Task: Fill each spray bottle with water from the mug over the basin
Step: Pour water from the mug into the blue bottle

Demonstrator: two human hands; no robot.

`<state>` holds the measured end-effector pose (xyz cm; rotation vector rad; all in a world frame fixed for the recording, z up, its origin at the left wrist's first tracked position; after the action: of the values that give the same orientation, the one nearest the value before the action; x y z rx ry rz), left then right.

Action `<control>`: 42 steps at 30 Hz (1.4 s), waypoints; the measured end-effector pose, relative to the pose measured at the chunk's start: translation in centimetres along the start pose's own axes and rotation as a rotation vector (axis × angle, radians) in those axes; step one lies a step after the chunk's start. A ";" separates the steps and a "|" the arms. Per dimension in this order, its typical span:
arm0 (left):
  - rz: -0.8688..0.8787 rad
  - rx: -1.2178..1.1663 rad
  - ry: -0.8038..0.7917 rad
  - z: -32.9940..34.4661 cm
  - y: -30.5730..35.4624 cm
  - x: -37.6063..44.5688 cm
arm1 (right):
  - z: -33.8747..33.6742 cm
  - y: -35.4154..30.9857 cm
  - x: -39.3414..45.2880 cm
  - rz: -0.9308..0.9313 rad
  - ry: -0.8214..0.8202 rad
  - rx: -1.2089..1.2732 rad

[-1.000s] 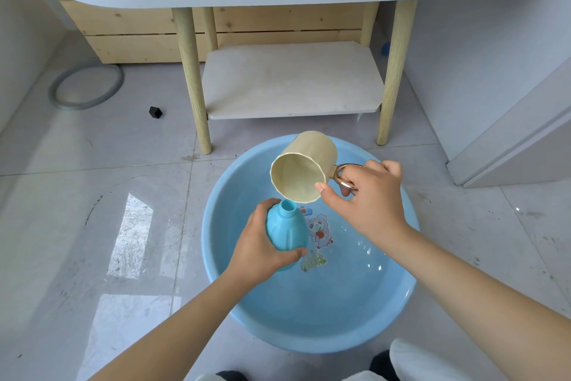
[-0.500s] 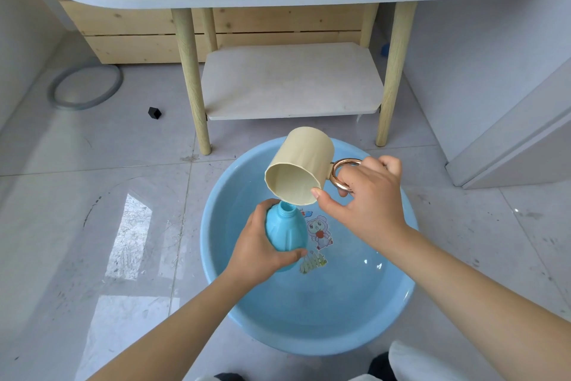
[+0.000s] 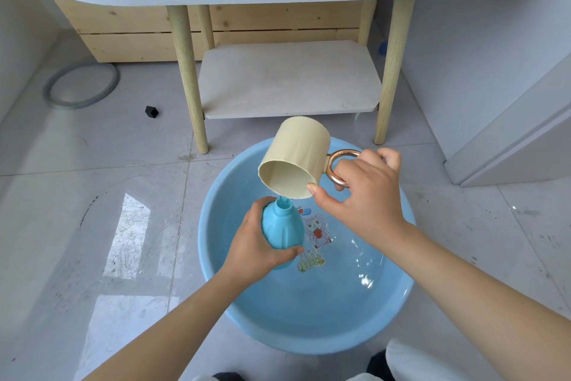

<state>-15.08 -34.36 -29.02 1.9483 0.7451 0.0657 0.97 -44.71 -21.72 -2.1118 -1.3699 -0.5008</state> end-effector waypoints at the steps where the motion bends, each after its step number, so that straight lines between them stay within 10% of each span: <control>1: 0.002 0.000 0.001 0.0 0.0 0.0 | 0.0 0.0 0.0 -0.004 0.001 -0.003; 42: -0.006 -0.018 0.006 -0.1 -0.2 0.0 | 0.2 -0.2 0.3 -0.136 0.061 -0.084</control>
<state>-15.19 -34.22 -29.13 1.9297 0.7522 0.0747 0.93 -44.34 -21.64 -2.0602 -1.4876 -0.6826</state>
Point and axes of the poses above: each hand's wrist, its own x-axis towards the middle knuckle, its own z-axis out of the palm, y = z × x, the point moved 2 cm from there along x, towards the middle knuckle, and after that the axes turned 7 degrees about -y, right-handed, at the moved point
